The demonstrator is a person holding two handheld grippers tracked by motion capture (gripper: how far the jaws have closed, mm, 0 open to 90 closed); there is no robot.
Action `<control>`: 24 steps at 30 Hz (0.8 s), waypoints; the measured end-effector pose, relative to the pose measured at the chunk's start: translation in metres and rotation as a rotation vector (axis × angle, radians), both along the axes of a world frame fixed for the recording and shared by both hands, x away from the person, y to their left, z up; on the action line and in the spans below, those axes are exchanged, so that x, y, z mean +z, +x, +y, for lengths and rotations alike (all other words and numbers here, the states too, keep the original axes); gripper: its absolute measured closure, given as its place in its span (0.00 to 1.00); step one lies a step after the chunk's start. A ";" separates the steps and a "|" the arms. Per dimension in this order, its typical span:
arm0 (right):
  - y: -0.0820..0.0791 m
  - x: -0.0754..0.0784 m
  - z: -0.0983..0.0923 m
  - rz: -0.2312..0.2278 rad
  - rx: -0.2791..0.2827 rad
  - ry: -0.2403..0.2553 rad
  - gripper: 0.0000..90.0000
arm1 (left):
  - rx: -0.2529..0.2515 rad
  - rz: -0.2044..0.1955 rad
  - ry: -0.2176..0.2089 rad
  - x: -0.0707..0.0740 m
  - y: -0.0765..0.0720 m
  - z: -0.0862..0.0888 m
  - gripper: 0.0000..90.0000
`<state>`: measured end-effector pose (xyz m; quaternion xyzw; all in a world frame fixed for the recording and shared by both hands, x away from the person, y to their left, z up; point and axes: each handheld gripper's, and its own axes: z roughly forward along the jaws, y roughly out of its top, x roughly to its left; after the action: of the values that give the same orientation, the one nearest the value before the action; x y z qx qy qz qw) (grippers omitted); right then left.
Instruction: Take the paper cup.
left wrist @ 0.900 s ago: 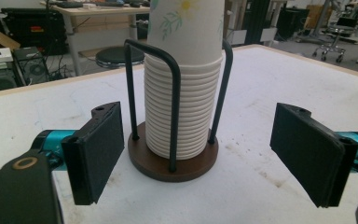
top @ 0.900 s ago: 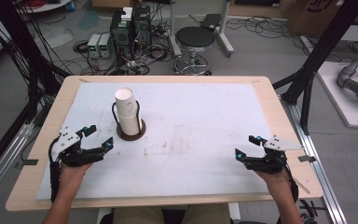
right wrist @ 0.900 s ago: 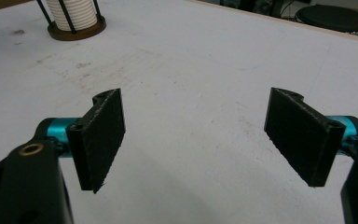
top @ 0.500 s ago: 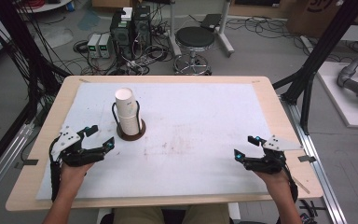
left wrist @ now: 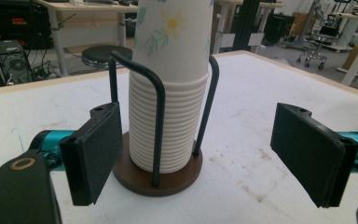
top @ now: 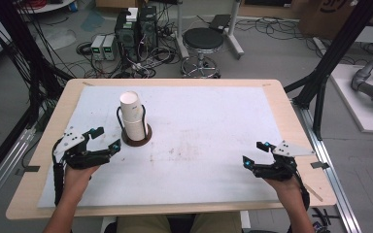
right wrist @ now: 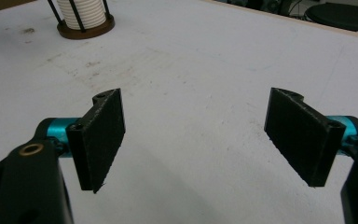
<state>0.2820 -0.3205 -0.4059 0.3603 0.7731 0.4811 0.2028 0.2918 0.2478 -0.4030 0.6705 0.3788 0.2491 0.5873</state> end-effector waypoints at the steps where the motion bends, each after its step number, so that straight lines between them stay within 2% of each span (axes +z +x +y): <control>1: 0.000 0.001 0.000 -0.003 0.001 0.001 0.23 | -0.001 -0.002 -0.003 0.002 0.001 0.000 0.19; 8: -0.001 0.003 0.004 -0.009 0.009 -0.003 0.23 | -0.015 -0.007 -0.011 0.022 0.015 -0.002 0.19; 15: -0.002 0.004 0.004 -0.009 0.009 -0.001 0.23 | -0.047 0.000 0.018 0.047 0.035 -0.009 0.19; 16: -0.002 0.004 0.004 -0.008 0.007 0.001 0.23 | -0.052 -0.004 0.034 0.054 0.041 -0.011 0.19; 18: -0.002 0.004 0.004 -0.004 0.006 0.002 0.23 | -0.056 -0.002 0.039 0.058 0.044 -0.012 0.19; 19: -0.002 0.004 0.004 -0.005 0.006 0.001 0.23 | -0.066 -0.002 0.052 0.066 0.051 -0.014 0.19; 24: -0.002 0.004 0.004 -0.006 0.008 0.002 0.23 | -0.080 0.007 0.076 0.078 0.064 -0.020 0.19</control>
<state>0.2802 -0.3167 -0.4022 0.3558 0.7736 0.4837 0.2026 0.3561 0.2278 -0.3248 0.7077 0.3440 0.2373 0.5697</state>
